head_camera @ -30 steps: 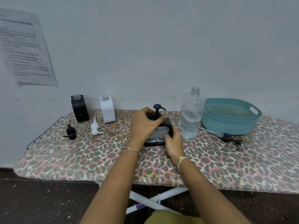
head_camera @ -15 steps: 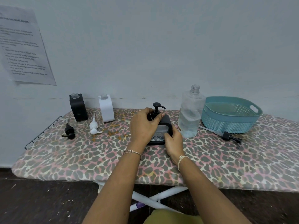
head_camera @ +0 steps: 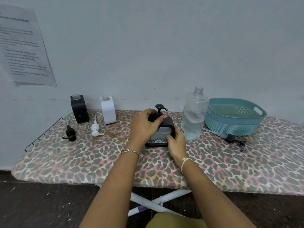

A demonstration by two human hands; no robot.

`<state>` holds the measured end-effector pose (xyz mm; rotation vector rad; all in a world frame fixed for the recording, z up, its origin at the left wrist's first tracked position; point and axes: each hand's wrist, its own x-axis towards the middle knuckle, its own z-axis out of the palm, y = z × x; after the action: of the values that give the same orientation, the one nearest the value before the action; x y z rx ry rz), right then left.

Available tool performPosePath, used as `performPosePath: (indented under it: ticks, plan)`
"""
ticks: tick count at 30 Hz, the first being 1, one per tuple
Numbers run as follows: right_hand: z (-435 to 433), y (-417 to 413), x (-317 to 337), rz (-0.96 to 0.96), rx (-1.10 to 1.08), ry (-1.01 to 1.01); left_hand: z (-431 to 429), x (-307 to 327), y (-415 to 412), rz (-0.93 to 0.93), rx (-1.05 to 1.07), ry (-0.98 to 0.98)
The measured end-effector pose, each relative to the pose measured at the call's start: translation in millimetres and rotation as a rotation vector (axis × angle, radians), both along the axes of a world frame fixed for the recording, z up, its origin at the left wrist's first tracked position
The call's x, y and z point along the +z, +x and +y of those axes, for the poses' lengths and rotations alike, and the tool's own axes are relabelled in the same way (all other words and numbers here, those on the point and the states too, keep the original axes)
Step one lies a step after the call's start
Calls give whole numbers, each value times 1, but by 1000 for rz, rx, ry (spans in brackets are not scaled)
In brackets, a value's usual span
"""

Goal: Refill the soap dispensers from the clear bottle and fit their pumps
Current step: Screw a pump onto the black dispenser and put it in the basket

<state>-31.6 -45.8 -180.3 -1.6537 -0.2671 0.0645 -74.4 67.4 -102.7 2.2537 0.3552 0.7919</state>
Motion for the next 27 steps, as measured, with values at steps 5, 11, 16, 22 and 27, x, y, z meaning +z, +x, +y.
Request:
performPosePath:
  ticks: [5,11,16,22,27]
  plan:
    - [-4,-4,10,58,65,62,5,9,-2,63,-65,-6]
    - [-10,-9,19,56,195,106,4,13,-11,56,-142,-11]
    - [-31,-8,29,22,210,83,-5,16,-17,35,-228,-76]
    - [-74,-10,57,-56,188,64,-37,31,-15,24,-365,-144]
    - [-123,-10,75,-158,119,-6,-82,41,-7,-22,-438,-197]
